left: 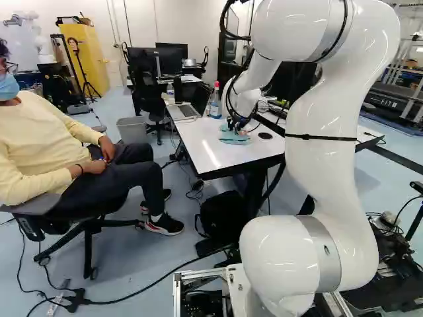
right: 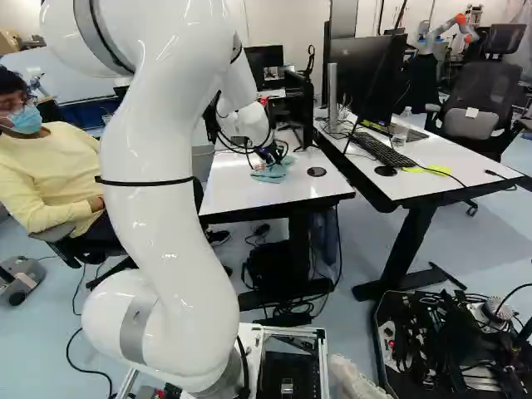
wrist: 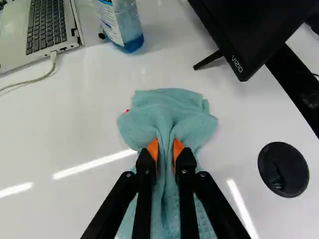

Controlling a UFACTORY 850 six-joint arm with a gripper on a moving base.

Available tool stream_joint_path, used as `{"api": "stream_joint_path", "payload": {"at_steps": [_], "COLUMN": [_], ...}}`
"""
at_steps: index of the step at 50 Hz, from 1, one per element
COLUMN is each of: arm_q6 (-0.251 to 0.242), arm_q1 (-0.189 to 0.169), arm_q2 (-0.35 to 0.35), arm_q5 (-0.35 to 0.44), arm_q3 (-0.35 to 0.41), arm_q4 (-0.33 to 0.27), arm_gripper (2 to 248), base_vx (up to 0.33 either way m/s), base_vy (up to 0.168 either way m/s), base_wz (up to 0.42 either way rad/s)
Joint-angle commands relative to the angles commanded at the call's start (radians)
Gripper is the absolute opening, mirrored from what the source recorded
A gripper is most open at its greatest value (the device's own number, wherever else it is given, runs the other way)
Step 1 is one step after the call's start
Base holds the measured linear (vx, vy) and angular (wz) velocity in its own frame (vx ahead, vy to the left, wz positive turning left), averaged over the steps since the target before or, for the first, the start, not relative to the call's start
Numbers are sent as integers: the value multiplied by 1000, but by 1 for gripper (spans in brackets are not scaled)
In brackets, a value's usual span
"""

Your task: Clean the table with the green towel

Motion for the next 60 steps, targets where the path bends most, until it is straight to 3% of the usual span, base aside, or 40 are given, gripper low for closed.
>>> {"api": "stream_joint_path", "payload": {"at_steps": [28,48,60], "arm_q6": [0,0,0], "arm_q1": [50,103,131], "arm_q2": [-95,-96,-66], "arm_q5": [0,0,0], "arm_q3": [-126,-128,-87], "arm_q4": [0,0,0], "arm_gripper": [54,54,54], "base_vx": [0,0,0], "base_vy": [0,0,0], "base_wz": [0,0,0]}}
